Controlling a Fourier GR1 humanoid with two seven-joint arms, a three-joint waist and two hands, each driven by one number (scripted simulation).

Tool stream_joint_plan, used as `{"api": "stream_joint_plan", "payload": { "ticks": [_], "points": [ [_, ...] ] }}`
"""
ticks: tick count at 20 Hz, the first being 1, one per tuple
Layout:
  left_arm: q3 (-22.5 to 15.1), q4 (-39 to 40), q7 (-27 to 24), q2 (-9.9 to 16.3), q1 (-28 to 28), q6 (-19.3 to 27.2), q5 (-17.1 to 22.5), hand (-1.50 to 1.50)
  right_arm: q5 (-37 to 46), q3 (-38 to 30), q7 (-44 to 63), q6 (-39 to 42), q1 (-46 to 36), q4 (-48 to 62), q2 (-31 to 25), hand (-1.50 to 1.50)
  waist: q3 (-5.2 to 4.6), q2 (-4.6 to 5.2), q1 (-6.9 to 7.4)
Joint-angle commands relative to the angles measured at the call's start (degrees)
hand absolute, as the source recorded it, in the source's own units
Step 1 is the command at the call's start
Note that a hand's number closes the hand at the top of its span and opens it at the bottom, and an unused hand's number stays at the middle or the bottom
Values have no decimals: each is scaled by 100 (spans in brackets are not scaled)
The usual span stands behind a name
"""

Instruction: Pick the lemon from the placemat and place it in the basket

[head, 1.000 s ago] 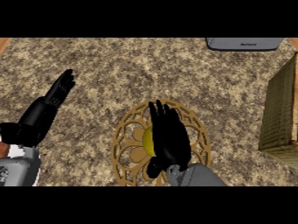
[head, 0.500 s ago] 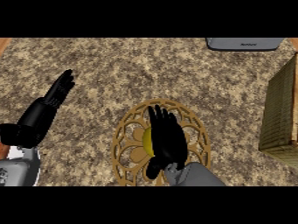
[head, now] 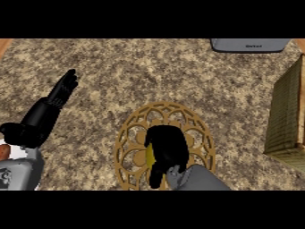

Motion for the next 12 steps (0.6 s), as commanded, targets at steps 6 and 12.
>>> {"api": "stream_joint_plan", "payload": {
  "ticks": [6, 12],
  "points": [
    [-17, 22, -151, -177, 110, 75, -124, 0, 668, 379, -207, 296, -285, 188, 2, 150, 1, 33, -11],
    [153, -84, -139, 0, 356, -54, -20, 0, 871, 515, 734, 445, 1626, -2670, -1600, 150, -1, -32, -234]
  ]
}}
